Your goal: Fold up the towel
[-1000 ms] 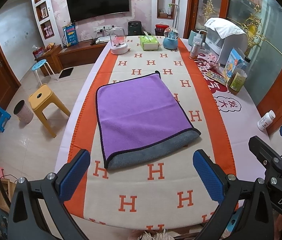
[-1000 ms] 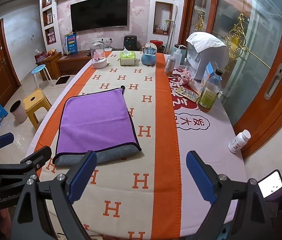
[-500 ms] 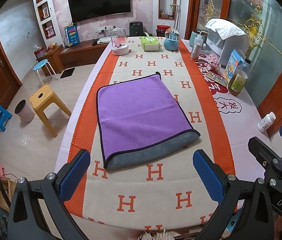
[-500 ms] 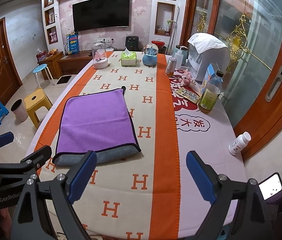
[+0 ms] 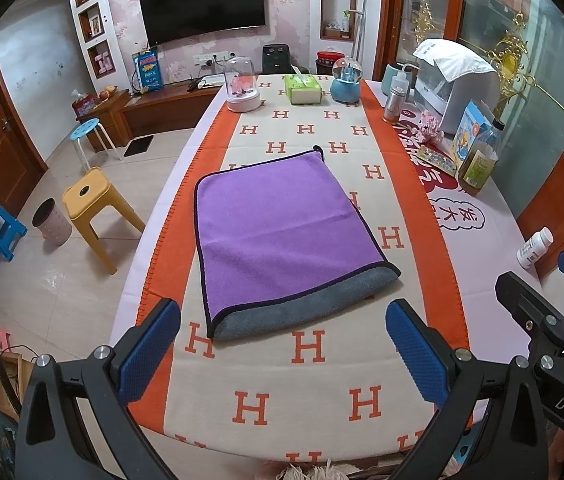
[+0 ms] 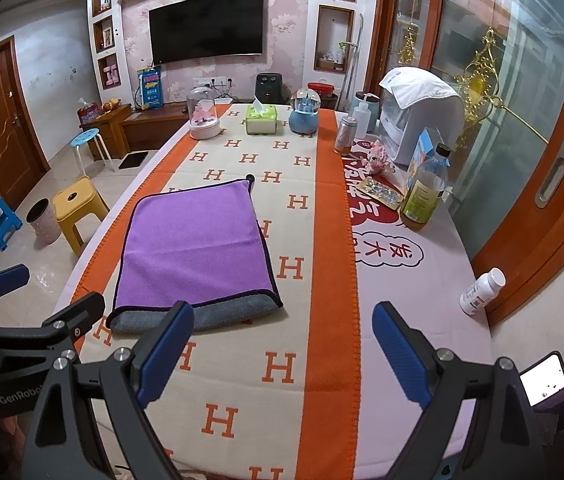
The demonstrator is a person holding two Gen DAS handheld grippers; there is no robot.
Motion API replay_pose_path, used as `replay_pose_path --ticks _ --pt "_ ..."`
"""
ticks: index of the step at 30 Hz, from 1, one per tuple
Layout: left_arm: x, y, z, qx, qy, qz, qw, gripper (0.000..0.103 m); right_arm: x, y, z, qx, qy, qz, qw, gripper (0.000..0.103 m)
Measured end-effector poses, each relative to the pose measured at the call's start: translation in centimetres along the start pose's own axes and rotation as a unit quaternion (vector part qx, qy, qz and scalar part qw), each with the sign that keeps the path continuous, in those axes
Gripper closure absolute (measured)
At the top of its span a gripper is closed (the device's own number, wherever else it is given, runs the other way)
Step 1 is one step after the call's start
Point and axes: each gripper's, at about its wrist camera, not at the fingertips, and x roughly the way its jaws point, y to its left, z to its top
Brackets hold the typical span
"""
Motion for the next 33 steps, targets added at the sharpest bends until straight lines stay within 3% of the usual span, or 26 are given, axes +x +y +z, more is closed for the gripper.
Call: replay_pose_path --ticks 33 --pt "3.3 0.0 2.4 -0.025 0.019 0.018 0.9993 0.001 2.9 -1.1 2.2 -0.029 -0.011 0.030 0.999 0.012"
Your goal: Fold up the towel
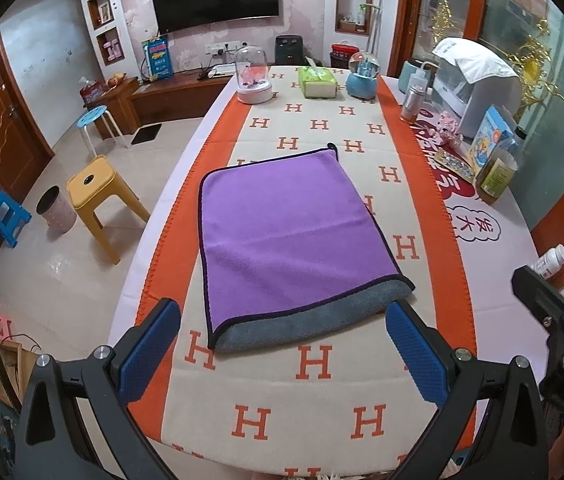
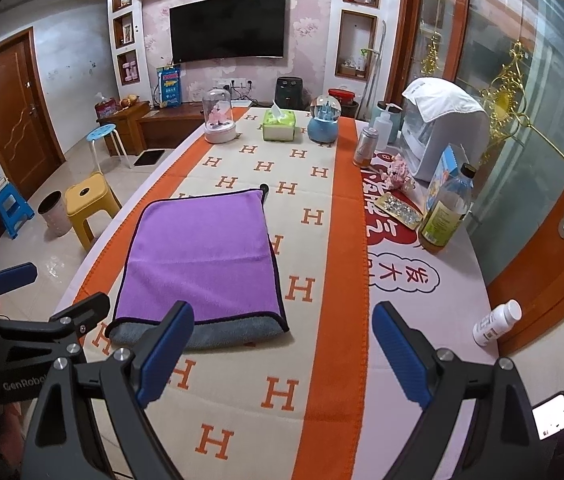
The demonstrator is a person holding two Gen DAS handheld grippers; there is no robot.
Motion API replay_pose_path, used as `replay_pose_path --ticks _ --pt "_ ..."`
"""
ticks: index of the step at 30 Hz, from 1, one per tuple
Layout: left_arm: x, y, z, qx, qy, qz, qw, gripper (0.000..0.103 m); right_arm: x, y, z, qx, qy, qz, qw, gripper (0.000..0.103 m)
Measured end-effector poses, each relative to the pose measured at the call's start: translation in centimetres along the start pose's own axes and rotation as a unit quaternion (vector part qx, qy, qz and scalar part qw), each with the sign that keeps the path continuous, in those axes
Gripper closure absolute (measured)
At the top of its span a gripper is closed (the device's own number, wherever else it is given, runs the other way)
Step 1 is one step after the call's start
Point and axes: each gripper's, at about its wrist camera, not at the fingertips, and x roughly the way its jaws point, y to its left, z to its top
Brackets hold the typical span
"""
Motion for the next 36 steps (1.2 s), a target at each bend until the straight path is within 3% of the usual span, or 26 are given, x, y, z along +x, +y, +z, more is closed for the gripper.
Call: replay_pose_path --ticks 12,15,21,28,36 --pt "3.8 5.3 0.0 -0.071 0.021 0.063 0.9952 0.001 5.4 -3.7 1.7 -0.013 0.021 0.008 1.000 0.012" --pt "4.9 6.9 -0.9 -0.086 0.032 0.084 0.9922 0.001 7.1 -4.5 1.7 -0.022 0.033 0.018 0.999 0.019" --pt "6.6 8.6 -2.5 -0.083 0.039 0.134 0.9868 0.001 10.7 -5.1 1.1 -0.036 0.068 0.034 0.996 0.021" --pt "10.3 9.0 -4.0 -0.058 0.088 0.068 0.9922 0.001 14.2 -4.4 -0.2 -0.065 0.107 0.065 0.990 0.027" --pt "14.2 9.6 -5.2 -0.019 0.090 -0.022 0.9955 0.004 18.5 -2.6 -2.0 -0.092 0.164 0.122 0.975 0.042"
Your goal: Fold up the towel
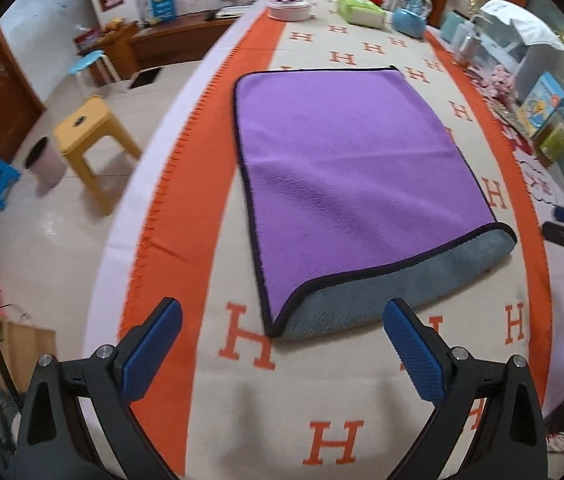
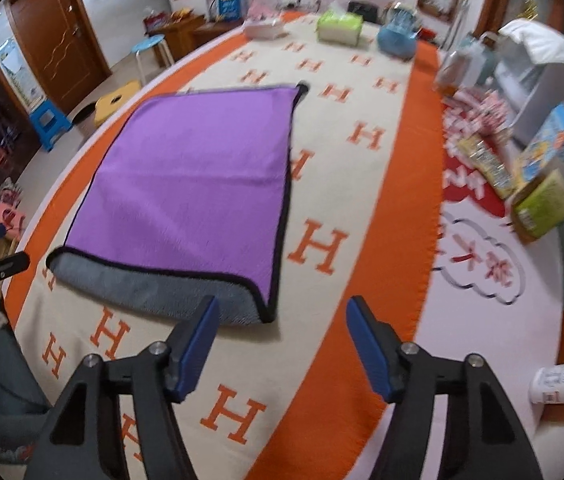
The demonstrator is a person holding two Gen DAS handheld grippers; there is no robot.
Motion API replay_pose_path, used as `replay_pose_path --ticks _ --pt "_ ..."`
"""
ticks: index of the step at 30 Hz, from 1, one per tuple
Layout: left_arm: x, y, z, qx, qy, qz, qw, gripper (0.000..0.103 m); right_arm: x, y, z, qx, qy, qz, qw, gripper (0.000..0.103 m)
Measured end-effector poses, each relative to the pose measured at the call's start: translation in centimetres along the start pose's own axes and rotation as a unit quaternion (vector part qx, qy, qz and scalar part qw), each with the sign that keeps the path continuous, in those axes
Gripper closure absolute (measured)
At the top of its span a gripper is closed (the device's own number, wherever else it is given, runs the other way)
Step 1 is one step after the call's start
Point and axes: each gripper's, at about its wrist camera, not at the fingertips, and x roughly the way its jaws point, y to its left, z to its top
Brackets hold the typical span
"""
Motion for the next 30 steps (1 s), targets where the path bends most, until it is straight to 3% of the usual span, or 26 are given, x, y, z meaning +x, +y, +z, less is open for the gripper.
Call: replay_pose_path --ticks 3,7,12,19,26,30 --pt "1.2 0.6 0.3 0.004 0.000 -0.035 0.9994 0.004 1.4 0.2 0.3 -0.014 0.010 0.020 1.000 0.042" --pt "2.7 0.5 0.8 0.025 0.011 -0.050 0.9984 0.009 3.0 0.4 0.7 -0.028 0.023 0.039 0.999 0.043" --pt "4.6 0.2 1.3 0.051 0.029 -0.082 0.9949 0.023 4.8 -0.2 1.1 -0.032 0.046 0.069 0.996 0.052" --pt "5.2 0.0 1.8 0.083 0.037 -0.122 0.9884 0.035 6.4 -0.8 1.4 -0.037 0.069 0.102 0.992 0.066" --pt "4.9 -0.8 2.1 0.115 0.041 -0.135 0.9833 0.042 6.9 -0.3 1.2 -0.054 0.085 0.121 0.987 0.080" --pt "5.4 -1.0 1.9 0.120 0.057 -0.142 0.9810 0.046 7.0 0.3 1.2 -0.066 0.087 0.118 0.987 0.081"
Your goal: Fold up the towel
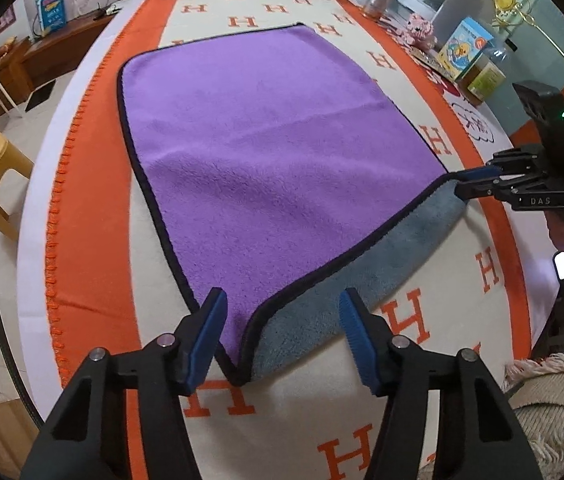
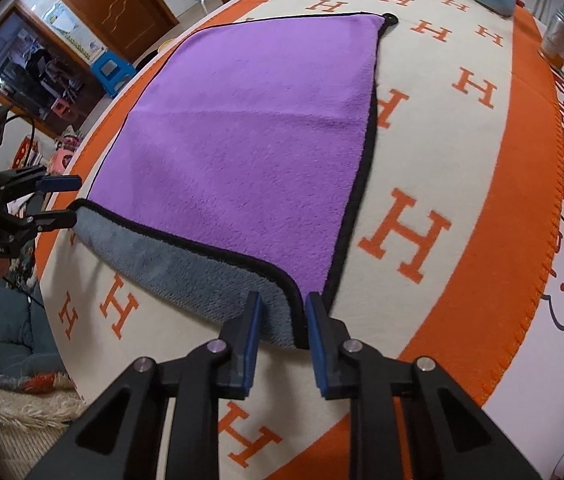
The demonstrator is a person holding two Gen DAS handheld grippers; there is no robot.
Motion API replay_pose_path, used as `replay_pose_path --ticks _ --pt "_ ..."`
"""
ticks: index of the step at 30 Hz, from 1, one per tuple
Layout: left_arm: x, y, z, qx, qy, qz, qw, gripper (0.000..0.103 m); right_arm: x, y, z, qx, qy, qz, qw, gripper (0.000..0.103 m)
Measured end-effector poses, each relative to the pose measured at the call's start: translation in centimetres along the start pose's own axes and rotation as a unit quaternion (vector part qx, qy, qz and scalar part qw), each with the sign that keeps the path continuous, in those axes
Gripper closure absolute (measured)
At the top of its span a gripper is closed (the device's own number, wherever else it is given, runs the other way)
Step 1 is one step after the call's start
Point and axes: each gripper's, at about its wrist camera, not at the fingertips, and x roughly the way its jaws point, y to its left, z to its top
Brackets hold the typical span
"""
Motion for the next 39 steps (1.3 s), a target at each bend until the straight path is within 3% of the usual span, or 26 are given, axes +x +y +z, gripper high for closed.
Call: replay_pose_path --ticks 4,12,19,25,32,39 --pt "0.6 -0.1 -0.2 -0.001 0.012 -0.006 0.9999 0.055 0.1 -0.1 0.1 0.002 0.000 0.003 1.000 0.081" --pt "1.4 -0.2 -0.4 -0.005 0.035 -0.015 0.9993 0.056 0.3 -0.1 0.4 -0.009 0.000 0.000 1.000 0.086" --pt "1.6 -0.4 -0.9 -0.005 0.048 0.003 0.9988 0.082 -0.2 0.4 -0.1 -0.019 -0.004 -0.005 1.000 0.090" --pt "1.5 -1.1 -1.3 -0.004 0.049 0.039 0.9981 0.095 -0.6 0.9 -0.5 -0.025 -0.009 -0.020 0.999 0.095" --pt "0.3 -1.9 -1.4 -0.003 0.037 0.070 0.9968 0.097 -2.4 1.6 -0.8 -0.031 -0.042 -0.032 0.998 0.098" --pt "-3.3 -2.5 0.2 -0.005 -0.001 0.109 0.9940 0.097 -5.1 2.9 -0.1 -0.039 -0.083 -0.056 0.994 0.098"
